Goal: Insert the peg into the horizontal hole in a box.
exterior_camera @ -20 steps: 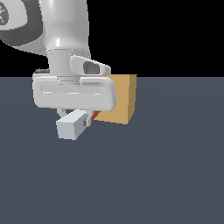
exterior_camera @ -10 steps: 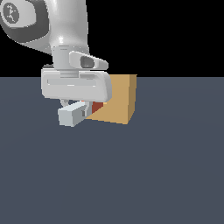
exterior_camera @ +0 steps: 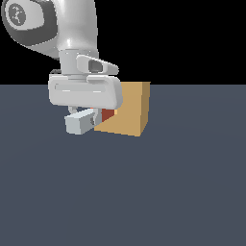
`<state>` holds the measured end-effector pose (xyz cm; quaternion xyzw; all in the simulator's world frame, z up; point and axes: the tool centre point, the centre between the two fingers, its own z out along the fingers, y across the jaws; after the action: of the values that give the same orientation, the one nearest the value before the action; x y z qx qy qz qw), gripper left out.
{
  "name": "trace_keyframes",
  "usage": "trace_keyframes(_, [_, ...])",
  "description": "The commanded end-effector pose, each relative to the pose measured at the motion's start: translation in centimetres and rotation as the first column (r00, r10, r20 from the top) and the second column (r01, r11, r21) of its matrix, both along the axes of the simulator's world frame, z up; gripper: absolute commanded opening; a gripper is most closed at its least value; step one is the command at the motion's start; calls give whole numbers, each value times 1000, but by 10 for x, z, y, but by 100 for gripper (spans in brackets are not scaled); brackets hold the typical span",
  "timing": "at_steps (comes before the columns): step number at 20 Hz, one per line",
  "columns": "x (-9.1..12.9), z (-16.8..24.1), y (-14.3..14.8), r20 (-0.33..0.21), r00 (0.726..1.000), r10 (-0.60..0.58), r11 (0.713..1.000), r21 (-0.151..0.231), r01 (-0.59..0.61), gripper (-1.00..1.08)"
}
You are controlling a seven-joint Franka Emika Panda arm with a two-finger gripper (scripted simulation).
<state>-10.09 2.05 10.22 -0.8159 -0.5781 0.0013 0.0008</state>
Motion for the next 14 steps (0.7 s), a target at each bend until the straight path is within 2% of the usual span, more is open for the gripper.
trace_keyframes(1, [1,1,0,3,1000,-2,1000,0,2,-100])
trace_keyframes(14, [4,1,9,3,1000,-1,1000,1,1,-100])
